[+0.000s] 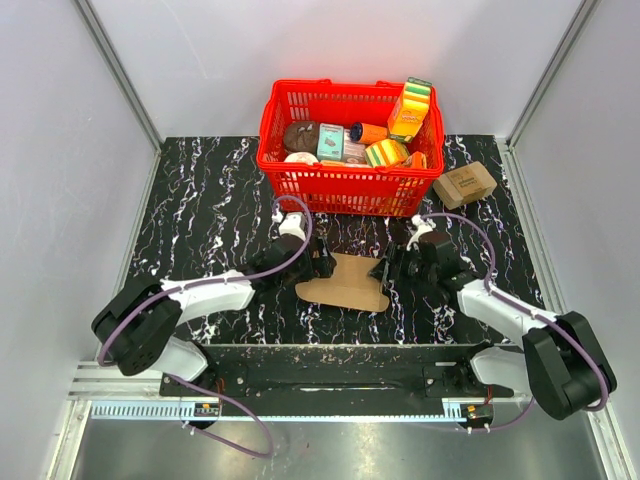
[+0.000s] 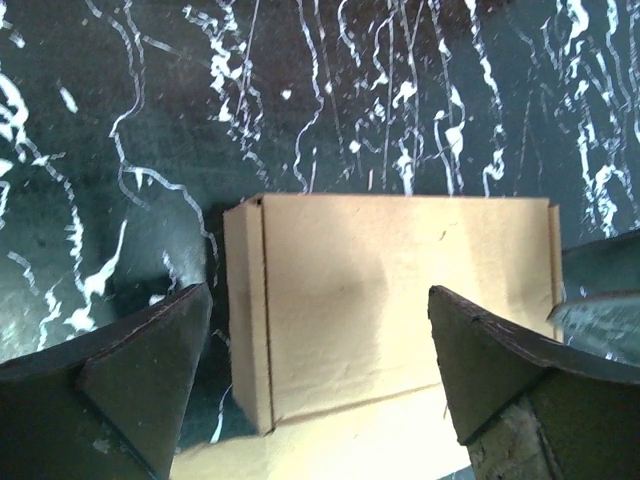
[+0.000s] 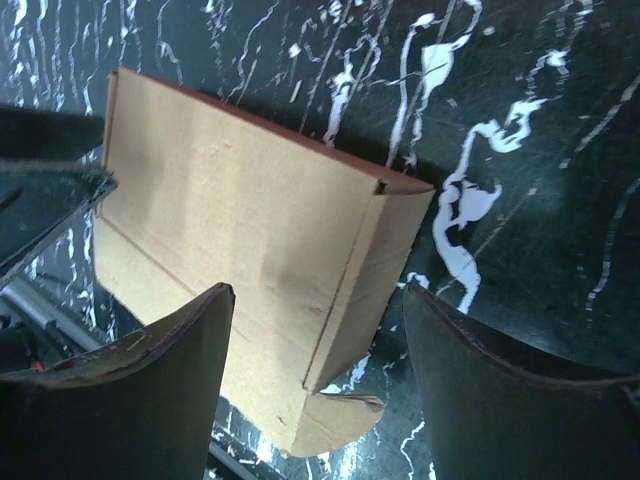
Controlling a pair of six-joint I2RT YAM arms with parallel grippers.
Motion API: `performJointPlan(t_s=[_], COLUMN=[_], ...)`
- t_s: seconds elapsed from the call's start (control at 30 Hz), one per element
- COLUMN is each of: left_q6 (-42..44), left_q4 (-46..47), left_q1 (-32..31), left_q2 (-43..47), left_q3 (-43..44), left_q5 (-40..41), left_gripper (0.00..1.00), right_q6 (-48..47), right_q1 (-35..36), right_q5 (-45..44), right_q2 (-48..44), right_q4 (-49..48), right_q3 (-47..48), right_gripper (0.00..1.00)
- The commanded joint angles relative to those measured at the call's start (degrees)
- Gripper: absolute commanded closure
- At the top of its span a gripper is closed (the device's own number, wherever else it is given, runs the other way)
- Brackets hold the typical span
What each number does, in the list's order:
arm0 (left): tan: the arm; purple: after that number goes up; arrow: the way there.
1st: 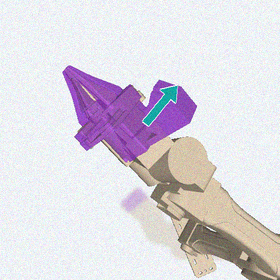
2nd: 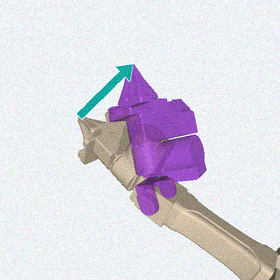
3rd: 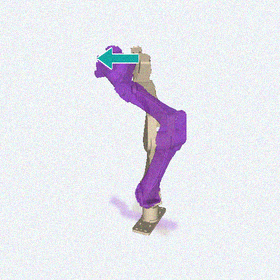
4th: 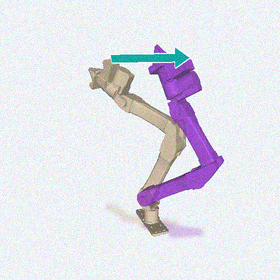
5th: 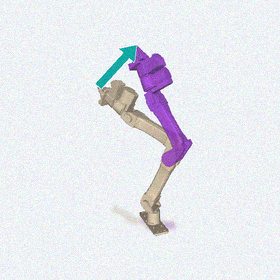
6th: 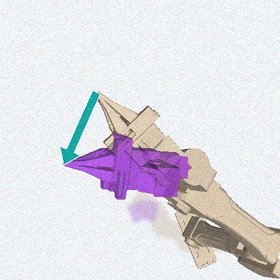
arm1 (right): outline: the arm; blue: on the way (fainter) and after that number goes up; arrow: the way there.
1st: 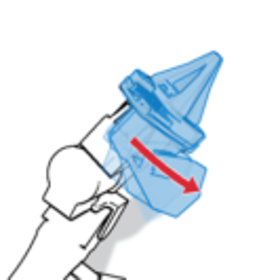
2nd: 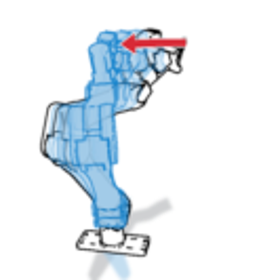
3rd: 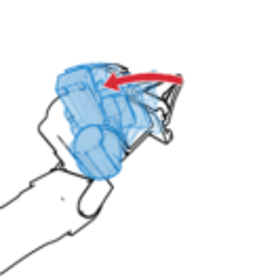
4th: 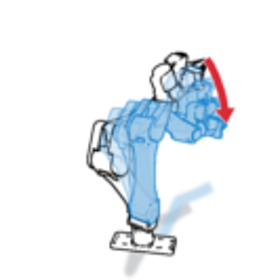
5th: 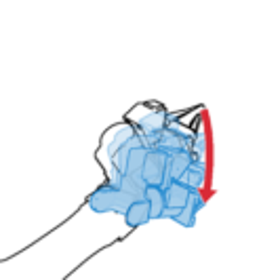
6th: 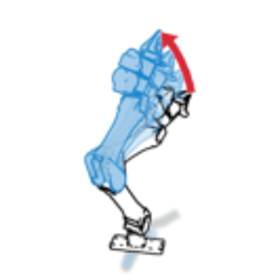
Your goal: Fold the paper box
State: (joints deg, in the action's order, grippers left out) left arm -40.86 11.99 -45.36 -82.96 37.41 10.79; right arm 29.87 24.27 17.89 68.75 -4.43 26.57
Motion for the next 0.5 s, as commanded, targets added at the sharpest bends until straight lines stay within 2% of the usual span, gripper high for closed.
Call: performJointPlan(t_s=[0.0,0.17,0.27,0.33,0.47], left_q6=[3.8,6.4,7.6,9.5,12.0], left_q4=[-1.9,-5.7,-5.4,-4.5,-0.7], left_q1=[0.3,1.1,2.4,3.3,3.4], left_q2=[6.7,15.8,19.0,18.9,17.6], left_q3=[-2.2,-4.2,-5.5,-5.6,-6.6], left_q5=[2.5,7.9,7.3,4.3,-2.4], left_gripper=[0.03,0.01,0.01,0.01,0.01], right_q6=[-2.2,1.0,0.4,-0.5,-1.7], right_q1=[0.1,0.1,0.1,0.1,0.1], right_q5=[-9.5,-23.3,-26.8,-26.3,-20.1], right_q2=[-3.7,-8.5,-11.2,-13.0,-13.8], right_q4=[3.3,10.6,14.2,13.0,6.9], right_q3=[2.6,5.0,6.9,5.6,2.4], right_gripper=[0.24,0.20,0.02,0.01,0.01])
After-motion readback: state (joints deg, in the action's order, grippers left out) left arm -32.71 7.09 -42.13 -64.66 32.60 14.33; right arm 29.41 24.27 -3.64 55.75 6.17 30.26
